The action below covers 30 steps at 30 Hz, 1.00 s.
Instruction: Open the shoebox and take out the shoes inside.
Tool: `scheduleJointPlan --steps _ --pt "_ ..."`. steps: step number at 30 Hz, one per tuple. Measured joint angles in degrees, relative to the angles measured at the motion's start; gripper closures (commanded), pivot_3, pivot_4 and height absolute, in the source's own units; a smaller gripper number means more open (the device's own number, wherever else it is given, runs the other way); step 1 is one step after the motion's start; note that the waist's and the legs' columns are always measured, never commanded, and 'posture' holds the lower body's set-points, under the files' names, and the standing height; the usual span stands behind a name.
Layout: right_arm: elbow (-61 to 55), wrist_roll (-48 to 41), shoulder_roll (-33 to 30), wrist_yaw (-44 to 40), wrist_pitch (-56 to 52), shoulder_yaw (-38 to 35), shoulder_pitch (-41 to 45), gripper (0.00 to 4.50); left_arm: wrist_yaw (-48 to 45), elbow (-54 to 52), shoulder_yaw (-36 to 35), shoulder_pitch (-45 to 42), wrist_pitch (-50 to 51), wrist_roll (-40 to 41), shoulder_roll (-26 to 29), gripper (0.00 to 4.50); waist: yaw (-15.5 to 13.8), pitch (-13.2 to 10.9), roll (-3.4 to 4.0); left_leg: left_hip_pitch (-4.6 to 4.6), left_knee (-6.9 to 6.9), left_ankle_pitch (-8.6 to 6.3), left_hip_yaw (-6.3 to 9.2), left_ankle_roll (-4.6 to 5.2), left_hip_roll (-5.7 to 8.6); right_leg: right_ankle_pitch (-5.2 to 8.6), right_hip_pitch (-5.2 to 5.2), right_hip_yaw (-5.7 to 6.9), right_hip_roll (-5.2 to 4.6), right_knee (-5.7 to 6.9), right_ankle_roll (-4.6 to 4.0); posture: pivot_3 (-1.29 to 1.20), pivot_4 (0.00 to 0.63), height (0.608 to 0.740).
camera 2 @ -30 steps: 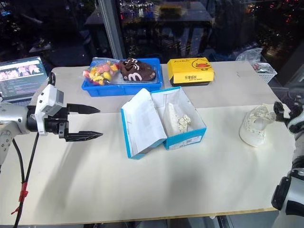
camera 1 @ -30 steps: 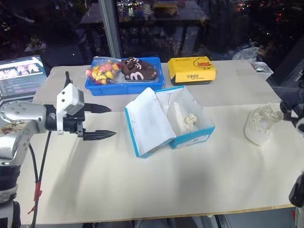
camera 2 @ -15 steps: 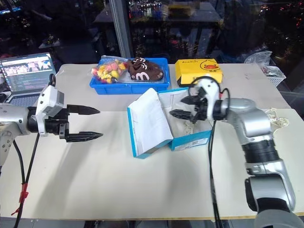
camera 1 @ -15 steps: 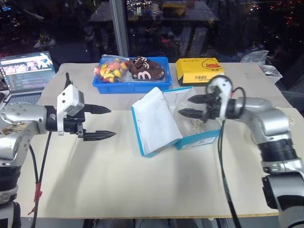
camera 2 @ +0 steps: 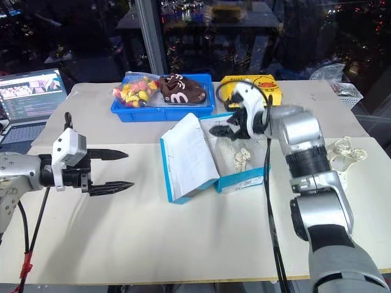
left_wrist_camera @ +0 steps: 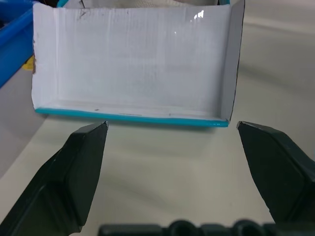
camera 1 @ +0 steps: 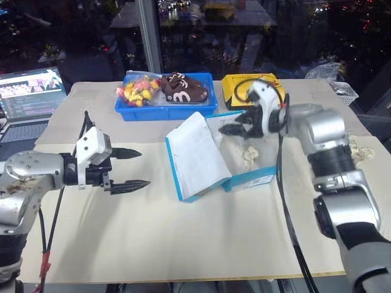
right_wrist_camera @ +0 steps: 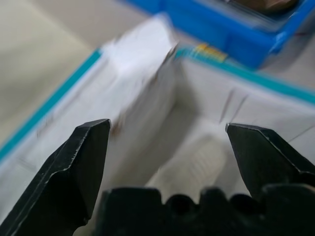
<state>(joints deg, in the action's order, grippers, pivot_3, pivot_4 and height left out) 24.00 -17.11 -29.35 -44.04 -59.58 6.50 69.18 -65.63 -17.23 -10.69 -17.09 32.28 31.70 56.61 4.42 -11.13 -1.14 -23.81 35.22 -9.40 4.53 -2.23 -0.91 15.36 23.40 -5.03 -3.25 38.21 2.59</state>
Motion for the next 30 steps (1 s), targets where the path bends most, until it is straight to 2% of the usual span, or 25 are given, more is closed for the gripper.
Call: scheduleJointPlan --steps 3,8,21,25,30 --pt "0.86 0.12 1.27 3.20 -9.74 -0.35 5.12 0.06 0.84 -0.22 -0.28 0.57 0.00 0.00 -0.22 0.00 -0.33 0.00 0.00 -0.01 0.00 0.00 -0.01 0.00 0.03 0.00 0.03 0.00 -0.02 -0.01 -0.01 0.00 0.150 0.740" --pt "4.28 1.54 1.85 6.35 -17.21 1.86 8.21 0.06 1.29 -0.34 -0.75 0.71 0.00 -0.01 -0.22 0.00 -0.55 0.01 -0.02 -0.01 0.01 0.00 -0.01 0.00 0.04 0.00 -0.01 0.02 -0.02 -0.07 -0.01 0.00 0.150 0.740" --pt "9.52 5.07 3.54 10.19 -16.09 2.96 3.74 0.06 1.31 -0.32 -0.74 0.14 -0.02 -0.01 -0.21 0.00 0.06 0.01 -0.02 -0.03 -0.05 0.00 -0.02 0.00 0.03 -0.01 0.06 0.00 0.00 -0.04 -0.01 0.00 0.150 0.740" --pt "9.46 5.06 4.18 10.17 -15.84 3.38 3.00 1.12 1.13 -0.17 -0.74 -0.40 -0.07 -0.02 -0.21 0.00 -0.06 0.01 -0.02 -0.04 -0.05 0.00 -0.02 0.00 0.03 -0.01 0.05 0.00 -0.01 -0.07 -0.01 0.00 0.150 0.740" --pt "8.72 4.68 4.42 9.49 -15.60 3.62 1.93 2.79 0.86 0.25 -0.70 -0.88 -0.13 -0.07 -0.21 0.00 -0.27 0.02 -0.02 -0.04 -0.03 0.00 -0.02 0.00 0.03 -0.01 0.04 0.01 -0.01 -0.06 -0.01 0.00 0.150 0.740"
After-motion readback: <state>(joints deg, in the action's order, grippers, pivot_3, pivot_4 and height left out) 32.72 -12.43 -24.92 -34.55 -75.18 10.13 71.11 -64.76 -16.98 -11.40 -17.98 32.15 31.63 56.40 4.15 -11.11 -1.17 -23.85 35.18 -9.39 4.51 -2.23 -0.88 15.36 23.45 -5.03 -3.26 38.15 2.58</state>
